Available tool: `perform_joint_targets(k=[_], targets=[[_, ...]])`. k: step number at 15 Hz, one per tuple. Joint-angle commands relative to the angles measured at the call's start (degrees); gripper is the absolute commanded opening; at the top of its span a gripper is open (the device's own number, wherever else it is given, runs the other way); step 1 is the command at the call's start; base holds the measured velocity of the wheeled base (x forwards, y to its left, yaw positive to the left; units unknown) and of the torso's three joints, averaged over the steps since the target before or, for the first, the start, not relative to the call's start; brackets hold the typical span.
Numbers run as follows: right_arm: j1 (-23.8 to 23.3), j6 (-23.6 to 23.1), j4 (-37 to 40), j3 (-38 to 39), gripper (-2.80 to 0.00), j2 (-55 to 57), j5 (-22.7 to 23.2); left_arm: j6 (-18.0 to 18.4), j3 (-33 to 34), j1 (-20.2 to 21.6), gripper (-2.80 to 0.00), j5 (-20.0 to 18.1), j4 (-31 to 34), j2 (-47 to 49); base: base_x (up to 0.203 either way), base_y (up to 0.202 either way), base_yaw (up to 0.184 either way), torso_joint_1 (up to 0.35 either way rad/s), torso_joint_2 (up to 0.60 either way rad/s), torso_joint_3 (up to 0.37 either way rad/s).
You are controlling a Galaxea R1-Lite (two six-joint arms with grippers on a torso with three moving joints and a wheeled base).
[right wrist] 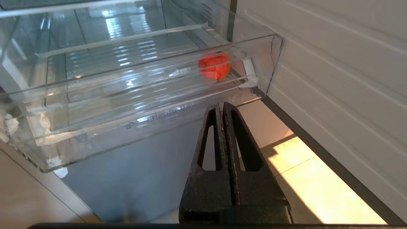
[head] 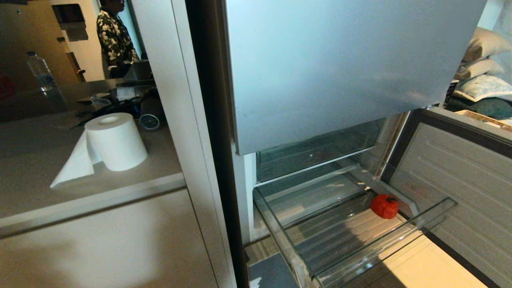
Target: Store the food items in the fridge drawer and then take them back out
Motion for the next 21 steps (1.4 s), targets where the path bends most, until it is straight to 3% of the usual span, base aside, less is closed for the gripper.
perform_joint_targets(k=[1, 4, 8, 13, 21], targets=[[0.02, -1.51, 0.0, 0.0, -2.8, 0.02, 0.28, -0.01, 0.09, 0.0, -2.8, 0.01, 0.01, 0.05, 0.0, 0.0, 0.0, 0.0, 0.0, 0.0], [0.01, -6.86, 0.54, -0.47, -2.8, 0.05, 1.85, -0.01, 0.09, 0.0, -2.8, 0.01, 0.01, 0.05, 0.0, 0.0, 0.0, 0.0, 0.0, 0.0], [-0.1, -4.69, 10.17, -12.58, -2.8, 9.45, 1.9, -0.01, 0.09, 0.0, -2.8, 0.01, 0.01, 0.05, 0.0, 0.0, 0.0, 0.0, 0.0, 0.0], [-0.14, -2.47, 16.77, -25.72, -2.8, 42.45, 1.97, -0.01, 0.09, 0.0, -2.8, 0.01, 0.01, 0.05, 0.0, 0.0, 0.0, 0.0, 0.0, 0.0], [-0.37, -1.22, 18.71, -49.76, -2.8, 86.79, -0.3, -0.01, 0.09, 0.0, -2.8, 0.01, 0.01, 0.05, 0.0, 0.0, 0.0, 0.0, 0.0, 0.0]])
